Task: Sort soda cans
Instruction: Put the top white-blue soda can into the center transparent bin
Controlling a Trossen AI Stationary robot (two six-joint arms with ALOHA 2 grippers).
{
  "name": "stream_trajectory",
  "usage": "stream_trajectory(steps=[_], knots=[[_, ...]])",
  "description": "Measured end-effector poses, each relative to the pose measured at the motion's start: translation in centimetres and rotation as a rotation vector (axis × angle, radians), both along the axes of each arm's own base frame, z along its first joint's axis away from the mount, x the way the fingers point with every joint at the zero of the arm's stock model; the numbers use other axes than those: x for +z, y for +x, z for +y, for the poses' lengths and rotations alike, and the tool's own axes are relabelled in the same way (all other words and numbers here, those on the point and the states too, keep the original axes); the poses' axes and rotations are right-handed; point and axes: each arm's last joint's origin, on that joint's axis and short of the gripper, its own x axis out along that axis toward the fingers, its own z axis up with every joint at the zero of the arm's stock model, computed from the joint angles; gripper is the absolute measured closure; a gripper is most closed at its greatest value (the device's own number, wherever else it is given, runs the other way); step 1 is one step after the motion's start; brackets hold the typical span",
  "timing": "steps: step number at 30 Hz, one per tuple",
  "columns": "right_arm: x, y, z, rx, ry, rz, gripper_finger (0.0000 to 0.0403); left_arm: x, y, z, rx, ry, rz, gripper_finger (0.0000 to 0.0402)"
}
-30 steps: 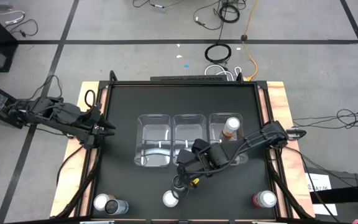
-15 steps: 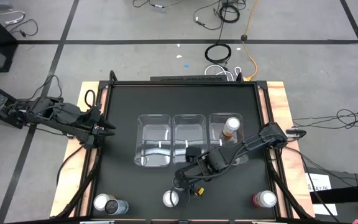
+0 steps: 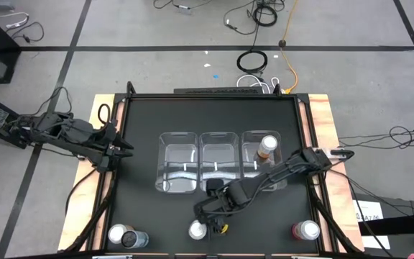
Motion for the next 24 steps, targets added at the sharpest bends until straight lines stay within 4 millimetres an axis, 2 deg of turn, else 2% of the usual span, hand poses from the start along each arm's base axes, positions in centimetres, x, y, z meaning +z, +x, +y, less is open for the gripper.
stream_trajectory(steps=[5,8,11,17,18,24], knots=[[-1.4,0.7,-0.2,-0.011,-0.016,0.031,0.0012,0.0,0.0,0.0,0.0,0.0,0.0,0.0273],[-2.1,0.9,-0.3,-0.002,-0.026,0.045,0.0026,0.0,0.0,0.0,0.0,0.0,0.0,0.0273],[-2.0,0.9,-0.4,-0.002,-0.029,0.043,0.006,0.0,0.0,0.0,0.0,0.0,0.0,0.0273],[-2.0,1.0,-0.5,0.0,-0.029,0.043,0.0161,0.0,0.0,0.0,0.0,0.0,0.0,0.0273],[-2.0,1.0,-0.5,0.003,-0.03,0.042,0.0168,0.0,0.0,0.0,0.0,0.0,0.0,0.0273],[-1.9,0.9,-0.5,0.002,-0.029,0.042,0.0168,0.0,0.0,0.0,0.0,0.0,0.0,0.0273]])
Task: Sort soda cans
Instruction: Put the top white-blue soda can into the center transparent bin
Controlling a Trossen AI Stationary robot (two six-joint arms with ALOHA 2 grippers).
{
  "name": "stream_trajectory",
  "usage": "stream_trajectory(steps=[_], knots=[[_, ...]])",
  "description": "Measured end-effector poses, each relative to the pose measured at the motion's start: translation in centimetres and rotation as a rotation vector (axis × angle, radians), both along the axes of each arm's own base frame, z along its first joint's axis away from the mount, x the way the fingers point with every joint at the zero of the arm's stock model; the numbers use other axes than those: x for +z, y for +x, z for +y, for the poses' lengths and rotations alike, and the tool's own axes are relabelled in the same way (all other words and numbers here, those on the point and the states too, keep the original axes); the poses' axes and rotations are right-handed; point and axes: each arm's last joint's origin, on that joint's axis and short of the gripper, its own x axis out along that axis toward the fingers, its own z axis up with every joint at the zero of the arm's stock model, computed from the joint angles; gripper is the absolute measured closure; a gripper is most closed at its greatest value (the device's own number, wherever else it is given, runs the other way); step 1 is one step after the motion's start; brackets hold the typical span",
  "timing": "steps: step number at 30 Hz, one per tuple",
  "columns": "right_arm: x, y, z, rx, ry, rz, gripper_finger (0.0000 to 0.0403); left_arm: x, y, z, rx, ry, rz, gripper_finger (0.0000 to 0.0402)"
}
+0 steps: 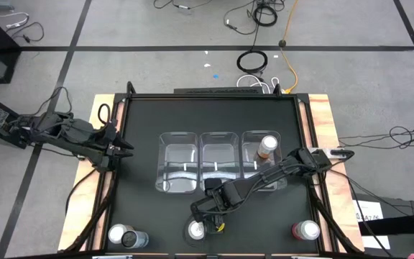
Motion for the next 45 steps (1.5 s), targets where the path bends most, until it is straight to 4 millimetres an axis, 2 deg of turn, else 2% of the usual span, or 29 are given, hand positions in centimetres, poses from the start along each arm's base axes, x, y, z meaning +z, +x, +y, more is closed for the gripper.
stream_trajectory(steps=[10,15,20,25,28,32,35,40,45], knots=[[2.6,-1.0,-0.3,-0.034,0.028,-0.048,0.0168,0.0,0.0,0.0,-0.001,0.0,0.0,0.0273],[5.0,-2.2,-0.6,-0.067,0.005,-0.105,0.0167,0.0,0.0,0.0,0.0,0.0,0.0,0.0273],[8.3,-3.9,-1.5,-0.118,-0.044,-0.21,0.0166,0.0,0.0,0.0,-0.001,0.001,0.0,0.0273],[11.4,-5.6,-3.4,-0.264,-0.055,-0.297,0.0165,0.0,0.0,0.0,-0.001,0.001,0.0,0.0273],[12.2,-6.5,-5.7,-0.43,-0.049,-0.251,0.0165,0.0,0.0,0.0,-0.001,0.001,0.0,0.0273],[11.7,-7.0,-8.9,-0.663,-0.064,-0.132,0.0164,0.0,0.0,0.0,-0.005,0.007,-0.001,0.0273],[10.7,-6.5,-11.1,-0.796,-0.081,-0.06,0.0164,0.0,0.0,0.0,-0.005,0.008,0.0,0.0273],[8.6,-4.4,-13.8,-0.837,-0.124,-0.009,0.0164,0.0,0.0,0.0,-0.004,0.006,0.001,0.0273],[4.9,-3.3,-14.9,-0.802,-0.178,0.107,0.0164,0.0,0.0,0.0,-0.001,0.001,0.001,0.0273]])
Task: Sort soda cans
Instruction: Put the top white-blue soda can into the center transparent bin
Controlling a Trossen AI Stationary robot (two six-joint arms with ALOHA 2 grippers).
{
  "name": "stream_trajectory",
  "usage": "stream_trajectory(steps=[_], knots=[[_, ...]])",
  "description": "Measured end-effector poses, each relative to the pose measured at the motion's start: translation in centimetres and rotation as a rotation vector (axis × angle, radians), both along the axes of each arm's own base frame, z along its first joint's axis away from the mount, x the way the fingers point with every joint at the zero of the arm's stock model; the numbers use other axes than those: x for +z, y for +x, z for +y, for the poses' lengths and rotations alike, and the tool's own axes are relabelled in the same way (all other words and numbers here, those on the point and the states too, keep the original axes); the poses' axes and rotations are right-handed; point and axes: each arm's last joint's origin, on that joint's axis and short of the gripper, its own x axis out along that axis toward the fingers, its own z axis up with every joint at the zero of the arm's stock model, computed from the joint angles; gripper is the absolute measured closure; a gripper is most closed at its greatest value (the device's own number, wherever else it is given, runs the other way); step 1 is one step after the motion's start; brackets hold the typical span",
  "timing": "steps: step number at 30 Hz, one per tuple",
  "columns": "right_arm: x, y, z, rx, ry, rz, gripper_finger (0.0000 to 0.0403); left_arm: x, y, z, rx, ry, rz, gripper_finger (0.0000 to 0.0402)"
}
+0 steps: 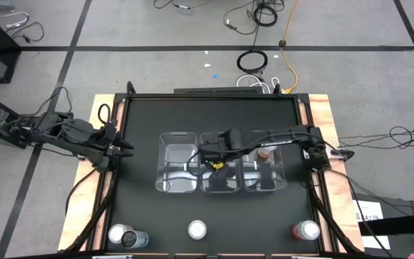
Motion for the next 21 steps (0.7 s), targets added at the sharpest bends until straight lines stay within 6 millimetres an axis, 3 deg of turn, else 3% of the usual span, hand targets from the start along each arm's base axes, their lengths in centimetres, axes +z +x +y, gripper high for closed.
stream_trajectory(steps=[11,21], knots=[[-4.9,0.1,-2.6,-0.015,0.023,-0.003,0.0164,0.0,0.0,0.0,0.001,-0.001,0.001,0.0273],[-4.7,-2.0,-4.9,-0.088,0.023,-0.101,0.0164,0.0,0.0,0.0,0.0,-0.002,0.0,0.0273]])
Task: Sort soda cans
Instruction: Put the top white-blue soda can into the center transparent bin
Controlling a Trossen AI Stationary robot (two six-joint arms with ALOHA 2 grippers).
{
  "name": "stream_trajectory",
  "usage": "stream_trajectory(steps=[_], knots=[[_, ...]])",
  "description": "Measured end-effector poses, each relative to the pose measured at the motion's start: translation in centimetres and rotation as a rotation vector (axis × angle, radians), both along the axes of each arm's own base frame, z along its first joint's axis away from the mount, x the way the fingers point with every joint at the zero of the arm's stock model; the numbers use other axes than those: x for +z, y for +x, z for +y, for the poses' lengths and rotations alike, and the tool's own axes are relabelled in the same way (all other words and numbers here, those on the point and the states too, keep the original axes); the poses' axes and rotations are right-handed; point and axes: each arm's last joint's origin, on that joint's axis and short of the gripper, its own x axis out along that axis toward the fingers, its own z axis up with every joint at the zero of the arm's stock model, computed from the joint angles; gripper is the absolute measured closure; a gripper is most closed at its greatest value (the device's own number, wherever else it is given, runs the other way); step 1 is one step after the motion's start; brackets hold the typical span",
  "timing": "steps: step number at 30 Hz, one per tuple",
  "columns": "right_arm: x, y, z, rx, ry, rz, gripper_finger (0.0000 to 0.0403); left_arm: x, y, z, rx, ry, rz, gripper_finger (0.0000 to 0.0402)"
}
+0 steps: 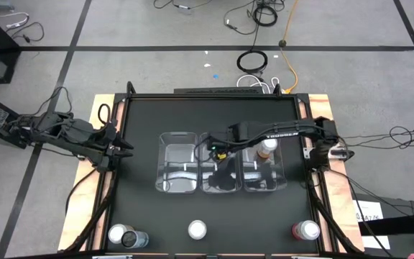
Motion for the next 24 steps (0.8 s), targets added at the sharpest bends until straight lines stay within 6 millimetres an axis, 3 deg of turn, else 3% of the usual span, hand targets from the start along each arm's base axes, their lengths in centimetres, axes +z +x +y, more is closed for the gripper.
stream_trajectory(steps=[8,24], knots=[[-1.3,-2.2,-1.7,-0.118,0.063,-0.156,0.0164,0.0,0.0,0.0,-0.001,0.0,0.0,0.0273],[-0.3,-3.4,-1.8,-0.13,0.044,-0.146,0.0158,0.0,0.0,0.0,0.004,0.008,-0.002,0.0273]])
